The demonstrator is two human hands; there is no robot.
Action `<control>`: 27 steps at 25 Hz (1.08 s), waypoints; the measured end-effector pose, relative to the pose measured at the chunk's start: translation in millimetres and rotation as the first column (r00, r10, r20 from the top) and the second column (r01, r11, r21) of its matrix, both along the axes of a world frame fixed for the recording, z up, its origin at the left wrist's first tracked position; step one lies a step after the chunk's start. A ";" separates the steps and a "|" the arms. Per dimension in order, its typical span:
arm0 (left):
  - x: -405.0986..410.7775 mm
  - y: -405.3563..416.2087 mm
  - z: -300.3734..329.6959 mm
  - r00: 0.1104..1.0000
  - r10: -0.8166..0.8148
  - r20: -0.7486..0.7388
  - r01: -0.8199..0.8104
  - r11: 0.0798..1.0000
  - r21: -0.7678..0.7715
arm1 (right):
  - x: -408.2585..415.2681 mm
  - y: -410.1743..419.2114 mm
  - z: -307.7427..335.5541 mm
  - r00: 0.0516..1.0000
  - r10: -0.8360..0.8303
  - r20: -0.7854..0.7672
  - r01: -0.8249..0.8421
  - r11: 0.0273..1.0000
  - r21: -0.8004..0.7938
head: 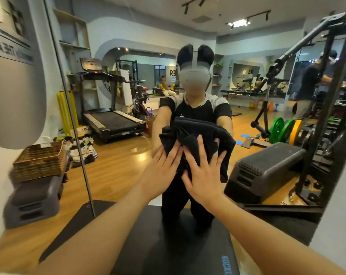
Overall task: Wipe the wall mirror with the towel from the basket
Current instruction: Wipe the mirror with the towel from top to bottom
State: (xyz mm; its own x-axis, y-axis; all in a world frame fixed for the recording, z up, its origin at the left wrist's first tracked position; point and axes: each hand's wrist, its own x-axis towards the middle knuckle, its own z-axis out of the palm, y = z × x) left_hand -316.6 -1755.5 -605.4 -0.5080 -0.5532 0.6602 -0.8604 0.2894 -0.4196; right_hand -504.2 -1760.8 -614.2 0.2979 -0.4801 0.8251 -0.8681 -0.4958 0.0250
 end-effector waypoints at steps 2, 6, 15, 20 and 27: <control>33.1 8.5 -2.3 0.998 0.048 0.034 -0.046 0.998 -0.048 | 33.9 1.5 0.2 1.000 0.016 -0.017 -0.016 1.000 0.002; 94.1 24.1 -9.9 0.978 0.185 0.094 -0.177 0.980 -0.089 | 93.9 4.7 0.0 0.995 0.066 -0.074 -0.066 0.998 0.003; 203.0 50.8 -19.5 0.913 0.405 0.058 -0.409 0.909 0.079 | 208.9 8.4 -4.4 0.970 0.138 -0.200 -0.134 0.990 0.033; 236.3 64.4 -8.7 0.911 0.411 0.029 -0.412 0.908 0.072 | 246.3 -1.0 4.2 0.953 0.172 -0.247 -0.189 0.981 -0.047; 185.2 42.5 83.0 0.957 0.150 -0.249 -0.166 0.985 -0.044 | 215.2 -21.8 107.2 0.941 0.211 -0.266 -0.276 0.932 -0.237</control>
State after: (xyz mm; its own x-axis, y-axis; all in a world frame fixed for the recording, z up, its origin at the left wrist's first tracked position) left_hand -131.5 -1713.0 -522.4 -0.2370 -0.5660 0.7896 -0.9713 0.1214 -0.2045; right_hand -289.1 -1782.7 -507.1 0.5763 -0.1403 0.8051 -0.6748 -0.6374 0.3719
